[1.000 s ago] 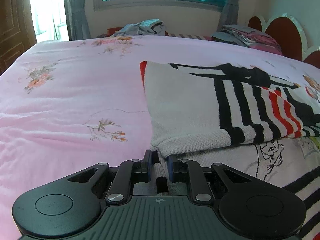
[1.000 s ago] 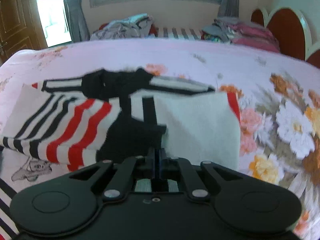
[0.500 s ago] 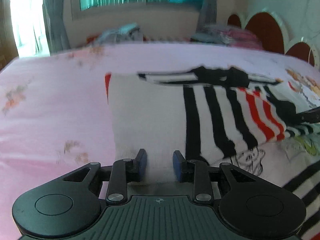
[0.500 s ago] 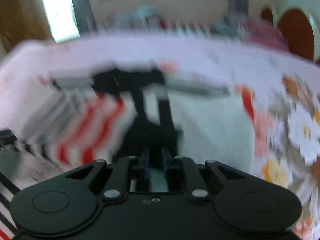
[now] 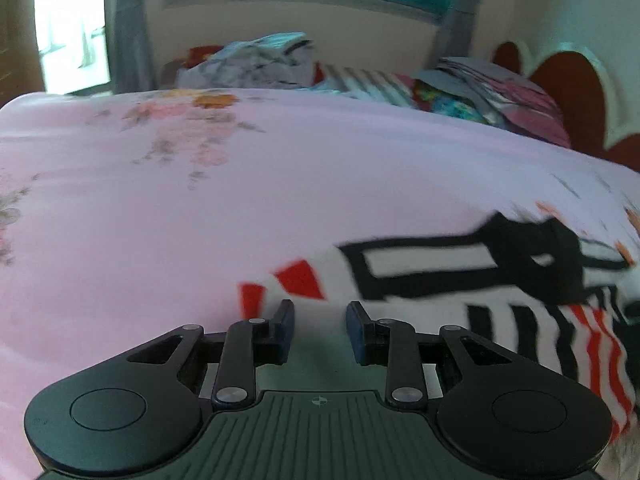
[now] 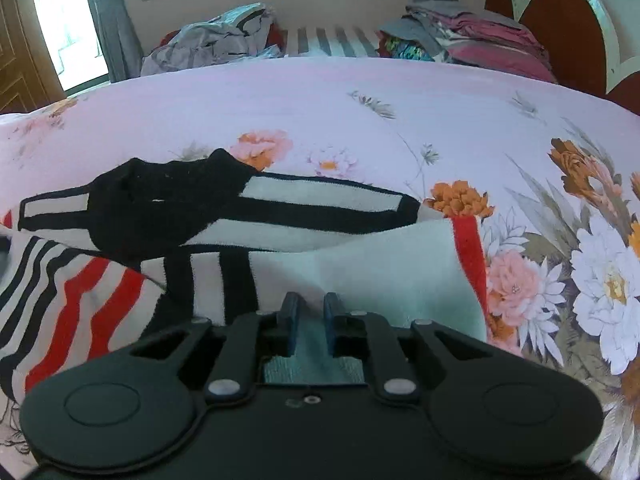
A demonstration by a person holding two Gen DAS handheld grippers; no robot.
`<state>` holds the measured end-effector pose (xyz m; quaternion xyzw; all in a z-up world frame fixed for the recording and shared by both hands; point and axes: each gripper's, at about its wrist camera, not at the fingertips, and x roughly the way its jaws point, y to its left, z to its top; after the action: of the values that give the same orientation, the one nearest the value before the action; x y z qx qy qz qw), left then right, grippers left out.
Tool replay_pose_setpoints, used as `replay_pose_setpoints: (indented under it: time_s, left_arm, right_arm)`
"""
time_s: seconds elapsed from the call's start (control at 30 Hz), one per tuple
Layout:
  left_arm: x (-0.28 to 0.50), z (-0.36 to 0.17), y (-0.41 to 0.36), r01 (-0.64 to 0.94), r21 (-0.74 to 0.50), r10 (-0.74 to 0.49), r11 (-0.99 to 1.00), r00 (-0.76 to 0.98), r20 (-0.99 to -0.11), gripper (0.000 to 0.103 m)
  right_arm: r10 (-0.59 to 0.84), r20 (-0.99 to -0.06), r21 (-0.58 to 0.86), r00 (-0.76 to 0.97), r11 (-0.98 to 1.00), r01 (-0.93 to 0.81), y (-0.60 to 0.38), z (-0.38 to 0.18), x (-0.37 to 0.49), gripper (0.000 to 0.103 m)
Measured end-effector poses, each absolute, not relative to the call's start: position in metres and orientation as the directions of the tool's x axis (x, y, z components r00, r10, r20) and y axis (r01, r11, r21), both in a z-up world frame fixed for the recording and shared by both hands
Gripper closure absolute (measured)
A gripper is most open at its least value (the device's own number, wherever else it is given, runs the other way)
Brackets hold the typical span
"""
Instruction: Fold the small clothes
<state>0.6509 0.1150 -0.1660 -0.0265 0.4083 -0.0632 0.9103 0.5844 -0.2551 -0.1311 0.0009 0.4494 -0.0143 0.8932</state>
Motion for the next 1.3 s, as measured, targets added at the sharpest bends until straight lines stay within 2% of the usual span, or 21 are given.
replay_pose_setpoints:
  time_s: [0.03,0.1,0.13,0.2,0.33,0.37,0.4,0.43,0.63,0.73,0.8,0.87,0.9,0.97,1.03,1.07,1.1,1.17,1.2,1.3]
  left_arm:
    - [0.647,-0.162,0.116,0.090,-0.112,-0.143,0.990,0.665,-0.733,0.072]
    - [0.625,-0.152,0.112,0.111,-0.108,-0.155,0.988,0.693,-0.704,0.072]
    - [0.613,-0.149,0.109,0.123,-0.111,-0.165,0.986,0.702,-0.693,0.072]
    - [0.583,-0.146,0.103,0.143,-0.143,-0.202,0.979,0.713,-0.672,0.072]
    - [0.556,-0.165,0.094,0.132,-0.139,-0.191,0.982,0.683,-0.705,0.072]
    - [0.553,-0.173,0.092,0.123,-0.122,-0.173,0.985,0.677,-0.715,0.072]
    - [0.552,-0.176,0.094,0.122,-0.121,-0.172,0.985,0.687,-0.706,0.072]
    - [0.551,-0.176,0.094,0.124,-0.117,-0.170,0.985,0.694,-0.700,0.072]
    - [0.539,-0.164,0.098,0.165,-0.103,-0.190,0.981,0.695,-0.693,0.072]
    - [0.536,-0.173,0.095,0.183,-0.050,-0.162,0.982,0.673,-0.721,0.072]
    - [0.535,-0.171,0.093,0.183,-0.037,-0.153,0.982,0.677,-0.720,0.072]
    - [0.533,-0.158,0.087,0.192,-0.037,-0.161,0.981,0.686,-0.710,0.072]
    - [0.530,-0.152,0.081,0.215,-0.073,-0.206,0.974,0.698,-0.686,0.072]
    - [0.527,-0.149,0.062,0.259,-0.097,-0.256,0.961,0.700,-0.667,0.071]
    - [0.529,-0.157,0.038,0.296,-0.103,-0.283,0.950,0.673,-0.683,0.059]
    - [0.531,-0.164,0.029,0.304,-0.109,-0.292,0.946,0.658,-0.694,0.049]
    - [0.533,-0.174,0.021,0.305,-0.097,-0.279,0.947,0.637,-0.719,0.044]
    - [0.534,-0.178,0.018,0.310,-0.073,-0.266,0.948,0.644,-0.717,0.043]
    - [0.537,-0.173,0.021,0.312,-0.083,-0.273,0.947,0.635,-0.723,0.043]
    - [0.558,-0.159,0.027,0.317,-0.052,-0.267,0.947,0.688,-0.674,0.043]
  right_arm:
    - [-0.021,-0.792,-0.005,0.610,1.000,0.028,-0.255,-0.125,0.577,0.081]
    - [0.006,-0.771,0.030,0.637,0.999,0.028,-0.256,-0.118,0.561,0.033]
    - [0.033,-0.770,0.060,0.637,0.998,0.021,-0.257,-0.117,0.553,0.033]
    - [0.095,-0.790,0.132,0.606,0.991,0.017,-0.258,-0.120,0.546,0.060]
    - [0.092,-0.803,0.138,0.589,0.990,0.033,-0.250,-0.134,0.535,0.057]
    - [0.096,-0.799,0.138,0.594,0.990,0.025,-0.247,-0.134,0.534,0.060]
    - [0.135,-0.794,0.165,0.593,0.986,-0.003,-0.245,-0.133,0.533,0.087]
    - [0.166,-0.795,0.193,0.584,0.981,-0.016,-0.244,-0.132,0.534,0.097]
    - [0.163,-0.774,0.167,0.611,0.985,-0.051,-0.240,-0.108,0.507,0.098]
    - [0.104,-0.792,0.088,0.602,0.995,-0.056,-0.235,-0.121,0.504,0.096]
    - [0.064,-0.802,0.059,0.593,0.998,-0.028,-0.236,-0.130,0.512,0.089]
    - [-0.023,-0.754,-0.009,0.656,1.000,0.024,-0.233,-0.116,0.509,0.080]
    - [-0.043,-0.711,-0.030,0.702,0.999,0.030,-0.229,-0.106,0.504,0.074]
    - [0.021,-0.680,0.029,0.733,1.000,-0.002,-0.220,-0.102,0.501,0.072]
    - [0.094,-0.723,0.068,0.684,0.996,-0.065,-0.204,-0.117,0.507,0.069]
    - [0.098,-0.750,0.055,0.655,0.995,-0.087,-0.197,-0.127,0.509,0.070]
    - [0.087,-0.767,0.029,0.635,0.994,-0.101,-0.192,-0.138,0.510,0.070]
    - [0.082,-0.764,0.016,0.640,0.994,-0.108,-0.192,-0.136,0.509,0.071]
    - [0.065,-0.765,-0.001,0.641,0.995,-0.101,-0.191,-0.129,0.511,0.080]
    - [0.099,-0.701,0.017,0.706,0.992,-0.122,-0.183,-0.112,0.524,0.085]
